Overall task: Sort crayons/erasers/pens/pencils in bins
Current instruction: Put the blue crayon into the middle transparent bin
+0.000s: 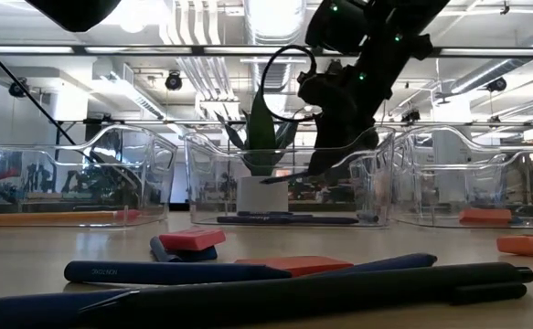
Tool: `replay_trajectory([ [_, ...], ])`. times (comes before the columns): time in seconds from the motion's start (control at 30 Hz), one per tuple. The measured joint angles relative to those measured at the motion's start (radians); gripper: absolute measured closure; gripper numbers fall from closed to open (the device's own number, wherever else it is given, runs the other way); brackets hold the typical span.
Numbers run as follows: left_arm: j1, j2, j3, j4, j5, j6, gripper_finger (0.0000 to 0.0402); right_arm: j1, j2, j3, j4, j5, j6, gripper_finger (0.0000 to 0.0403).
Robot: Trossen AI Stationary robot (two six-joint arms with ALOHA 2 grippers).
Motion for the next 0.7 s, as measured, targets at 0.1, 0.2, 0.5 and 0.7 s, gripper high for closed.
replay_trajectory([
  [0.1, 0.0, 0.0, 0.0, 0.0, 0.0, 0.0, 0.0223, 0.0, 0.007, 0.013, -0.017, -0.005, 0.002, 0.0372],
  [0.2, 0.0, 0.0, 0.0, 0.0, 0.0, 0.0, 0.0223, 0.0, 0.016, 0.03, -0.05, -0.011, 0.001, 0.0372],
  [0.5, 0.0, 0.0, 0.0, 0.0, 0.0, 0.001, 0.0223, 0.0, 0.026, 0.104, -0.119, -0.032, -0.029, 0.0371],
  [0.7, 0.0, 0.0, 0.0, 0.0, 0.0, 0.0, 0.0223, 0.0, 0.101, 0.153, -0.122, -0.042, -0.057, 0.0371],
])
